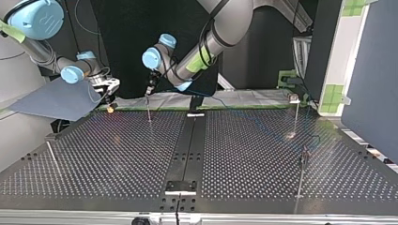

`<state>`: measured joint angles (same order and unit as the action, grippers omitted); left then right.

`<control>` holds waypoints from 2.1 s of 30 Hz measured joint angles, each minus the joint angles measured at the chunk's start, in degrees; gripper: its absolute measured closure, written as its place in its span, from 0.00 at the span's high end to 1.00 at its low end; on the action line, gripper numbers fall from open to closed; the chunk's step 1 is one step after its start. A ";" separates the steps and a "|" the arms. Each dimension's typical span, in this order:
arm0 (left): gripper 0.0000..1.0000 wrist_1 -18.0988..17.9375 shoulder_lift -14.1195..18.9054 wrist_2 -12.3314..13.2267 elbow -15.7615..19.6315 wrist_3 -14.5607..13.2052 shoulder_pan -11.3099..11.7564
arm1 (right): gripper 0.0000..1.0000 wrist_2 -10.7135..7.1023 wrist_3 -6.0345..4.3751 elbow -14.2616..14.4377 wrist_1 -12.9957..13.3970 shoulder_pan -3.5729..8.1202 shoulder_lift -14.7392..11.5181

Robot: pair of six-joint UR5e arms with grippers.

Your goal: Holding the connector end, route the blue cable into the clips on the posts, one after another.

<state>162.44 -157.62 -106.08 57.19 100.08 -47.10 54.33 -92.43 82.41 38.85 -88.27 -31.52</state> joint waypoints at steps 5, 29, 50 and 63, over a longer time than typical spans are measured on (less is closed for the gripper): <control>1.00 0.39 0.00 -0.38 0.00 0.49 -0.23 | 0.00 0.00 0.16 0.00 -0.38 0.21 0.00; 1.00 -7.38 8.80 -8.13 9.60 0.35 -2.07 | 0.00 0.00 0.39 0.00 -0.62 0.67 0.00; 1.00 -8.92 21.40 -9.65 22.20 7.96 2.83 | 0.00 -0.17 0.76 0.00 -1.34 0.01 0.00; 1.00 -5.01 28.70 -5.29 29.50 13.50 5.76 | 0.00 -0.18 0.73 0.00 -1.35 -0.01 0.00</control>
<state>157.43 -128.92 -111.38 86.69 113.58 -41.34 54.15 -91.70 82.41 37.50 -88.28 -31.52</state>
